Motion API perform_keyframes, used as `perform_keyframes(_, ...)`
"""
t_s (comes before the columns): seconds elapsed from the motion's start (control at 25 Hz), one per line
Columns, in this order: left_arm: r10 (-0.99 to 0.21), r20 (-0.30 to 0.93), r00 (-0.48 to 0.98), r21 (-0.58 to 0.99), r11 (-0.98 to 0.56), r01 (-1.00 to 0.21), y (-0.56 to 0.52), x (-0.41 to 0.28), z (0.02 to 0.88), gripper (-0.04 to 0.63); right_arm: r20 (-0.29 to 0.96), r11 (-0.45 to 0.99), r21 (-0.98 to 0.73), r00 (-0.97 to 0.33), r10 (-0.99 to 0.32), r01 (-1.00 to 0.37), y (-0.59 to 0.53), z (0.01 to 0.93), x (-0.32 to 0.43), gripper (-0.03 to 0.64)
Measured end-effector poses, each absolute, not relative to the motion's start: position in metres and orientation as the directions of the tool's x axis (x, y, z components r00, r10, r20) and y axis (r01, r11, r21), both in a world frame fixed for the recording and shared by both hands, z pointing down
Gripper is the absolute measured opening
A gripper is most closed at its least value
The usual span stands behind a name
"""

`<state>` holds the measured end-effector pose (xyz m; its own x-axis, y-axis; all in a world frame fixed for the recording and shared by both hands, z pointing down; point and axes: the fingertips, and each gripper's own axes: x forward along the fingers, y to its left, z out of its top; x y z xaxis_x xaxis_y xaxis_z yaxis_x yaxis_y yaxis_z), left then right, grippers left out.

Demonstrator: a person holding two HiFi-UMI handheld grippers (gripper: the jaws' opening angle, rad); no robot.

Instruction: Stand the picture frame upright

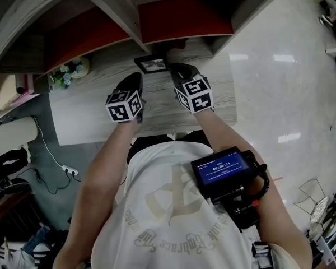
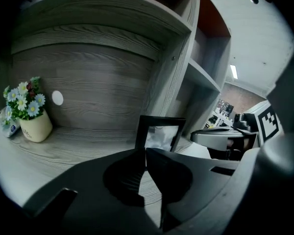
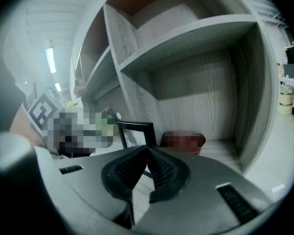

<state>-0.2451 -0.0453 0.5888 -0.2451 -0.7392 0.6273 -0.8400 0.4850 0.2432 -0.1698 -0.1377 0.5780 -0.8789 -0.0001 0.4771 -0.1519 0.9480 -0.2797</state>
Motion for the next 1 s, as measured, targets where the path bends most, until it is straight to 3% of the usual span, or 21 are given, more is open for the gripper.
perform_keyframes(0.44, -0.78, 0.569, -0.259, 0.283, 0.482, -0.829, -0.012, -0.21, 0.549, 0.006, 0.396, 0.949, -0.31, -0.916, 0.068, -0.064, -0.108, 0.538, -0.149, 0.005)
perform_keyframes(1.0, -0.879, 0.45, -0.156, 0.301, 0.314, -0.9, 0.039, -0.176, 0.499, 0.006, 0.292, 0.941, -0.337, -0.95, 0.108, 0.003, -0.04, 0.485, -0.121, 0.003)
